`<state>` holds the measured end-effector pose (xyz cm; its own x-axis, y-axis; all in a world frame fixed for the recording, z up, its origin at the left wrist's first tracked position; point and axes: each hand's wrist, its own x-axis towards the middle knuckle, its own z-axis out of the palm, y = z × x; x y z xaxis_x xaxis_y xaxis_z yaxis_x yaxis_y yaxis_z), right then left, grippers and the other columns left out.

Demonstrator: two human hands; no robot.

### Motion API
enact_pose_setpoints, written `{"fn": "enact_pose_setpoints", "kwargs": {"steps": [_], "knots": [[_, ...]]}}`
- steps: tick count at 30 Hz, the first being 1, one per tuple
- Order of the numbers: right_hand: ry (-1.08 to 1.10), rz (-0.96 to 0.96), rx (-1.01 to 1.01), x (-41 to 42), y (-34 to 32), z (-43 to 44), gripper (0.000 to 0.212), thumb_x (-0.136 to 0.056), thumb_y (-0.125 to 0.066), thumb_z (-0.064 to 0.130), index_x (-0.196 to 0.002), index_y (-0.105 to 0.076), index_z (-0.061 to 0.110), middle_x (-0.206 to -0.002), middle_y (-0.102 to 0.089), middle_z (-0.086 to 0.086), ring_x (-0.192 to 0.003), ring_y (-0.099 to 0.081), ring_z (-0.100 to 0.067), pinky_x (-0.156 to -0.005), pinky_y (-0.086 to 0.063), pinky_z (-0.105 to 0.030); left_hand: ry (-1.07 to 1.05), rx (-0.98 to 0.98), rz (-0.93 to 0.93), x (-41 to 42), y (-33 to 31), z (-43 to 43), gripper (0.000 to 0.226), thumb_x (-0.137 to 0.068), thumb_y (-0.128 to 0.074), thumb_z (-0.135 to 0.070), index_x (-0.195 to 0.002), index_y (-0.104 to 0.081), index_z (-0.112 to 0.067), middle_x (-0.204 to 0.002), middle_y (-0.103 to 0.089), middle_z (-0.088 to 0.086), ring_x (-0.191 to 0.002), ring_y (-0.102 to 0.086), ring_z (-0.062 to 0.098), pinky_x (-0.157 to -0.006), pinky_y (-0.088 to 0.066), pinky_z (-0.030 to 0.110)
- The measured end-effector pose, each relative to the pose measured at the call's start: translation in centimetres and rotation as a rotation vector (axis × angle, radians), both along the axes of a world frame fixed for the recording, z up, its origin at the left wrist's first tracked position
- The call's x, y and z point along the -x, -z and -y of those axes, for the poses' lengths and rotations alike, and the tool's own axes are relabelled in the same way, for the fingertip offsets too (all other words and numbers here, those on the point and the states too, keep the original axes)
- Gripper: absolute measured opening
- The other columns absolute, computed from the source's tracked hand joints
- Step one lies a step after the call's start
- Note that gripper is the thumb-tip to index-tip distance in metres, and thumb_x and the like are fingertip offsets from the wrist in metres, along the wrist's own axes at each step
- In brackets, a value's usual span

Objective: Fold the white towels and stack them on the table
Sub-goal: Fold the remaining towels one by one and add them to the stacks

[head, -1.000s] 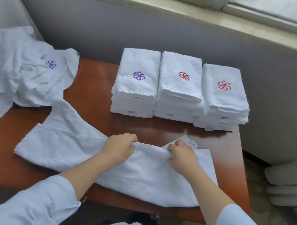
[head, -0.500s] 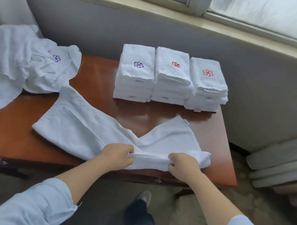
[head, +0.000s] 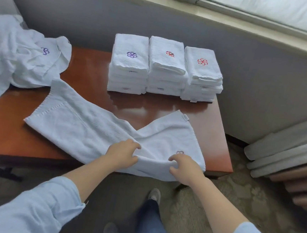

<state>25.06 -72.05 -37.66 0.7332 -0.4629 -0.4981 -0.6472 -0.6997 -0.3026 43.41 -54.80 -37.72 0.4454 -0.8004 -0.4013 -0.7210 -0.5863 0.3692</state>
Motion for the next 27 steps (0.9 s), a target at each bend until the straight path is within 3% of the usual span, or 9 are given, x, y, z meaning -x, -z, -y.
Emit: {"fn": "enact_pose_setpoints", "kwargs": {"steps": [9,15,19,23,25,27], "knots": [[-0.058,0.045,-0.065,-4.5,1.0,6.6,0.064,-0.097,-0.043,0.015,-0.156,-0.021,0.029,-0.162,-0.021,0.012,-0.14,-0.039,-0.016,-0.105,-0.041,-0.034,0.036,-0.017,0.067,-1.0,1.8,6.7,0.05,-0.095,-0.053,-0.032,-0.144,-0.045,-0.029,-0.151,-0.04,-0.006,-0.136,-0.038,0.019,-0.104,-0.044,0.04],[-0.235,-0.101,-0.011,-6.5,3.5,11.5,0.072,-0.096,-0.047,0.024,-0.157,-0.009,0.021,-0.166,0.005,0.004,-0.152,0.005,-0.015,-0.115,-0.031,-0.04,0.092,-0.191,0.056,-2.2,3.7,11.3,0.068,-0.097,-0.05,-0.039,-0.156,-0.02,-0.028,-0.165,0.013,0.001,-0.152,0.01,0.021,-0.122,-0.015,0.041],[-0.236,-0.134,0.004,-7.0,3.8,15.5,0.085,-0.092,-0.055,0.032,-0.157,0.0,0.028,-0.164,0.013,0.012,-0.151,0.012,-0.013,-0.109,-0.038,-0.043,0.102,-0.226,0.066,-3.3,4.1,15.8,0.084,-0.091,-0.059,-0.042,-0.157,-0.009,-0.031,-0.162,0.023,0.003,-0.15,0.02,0.024,-0.122,-0.002,0.045],[-0.236,-0.16,-0.02,-7.5,3.4,20.0,0.09,-0.09,-0.061,0.032,-0.157,-0.001,0.03,-0.164,0.012,0.015,-0.151,0.01,-0.012,-0.107,-0.041,-0.042,0.057,-0.149,0.093,-4.1,4.0,19.8,0.083,-0.087,-0.064,-0.042,-0.155,-0.02,-0.027,-0.165,0.004,0.003,-0.151,0.002,0.025,-0.119,-0.021,0.044],[-0.228,-0.104,0.011,-8.1,3.1,21.5,0.077,-0.089,-0.061,0.031,-0.154,-0.02,0.027,-0.164,-0.007,0.009,-0.15,-0.01,-0.015,-0.098,-0.044,-0.039,-0.043,-0.044,0.109,-4.5,3.8,21.4,0.072,-0.088,-0.062,-0.041,-0.15,-0.029,-0.022,-0.159,-0.022,0.002,-0.145,-0.019,0.024,-0.108,-0.036,0.04],[-0.168,-0.005,0.086,-8.9,2.9,22.5,0.059,-0.09,-0.057,0.029,-0.146,-0.038,0.024,-0.154,-0.034,0.002,-0.136,-0.038,-0.019,-0.086,-0.046,-0.035,-0.164,0.036,0.11,-5.2,3.5,23.0,0.06,-0.092,-0.058,-0.038,-0.145,-0.035,-0.019,-0.146,-0.04,0.002,-0.133,-0.036,0.025,-0.098,-0.043,0.039]]}}
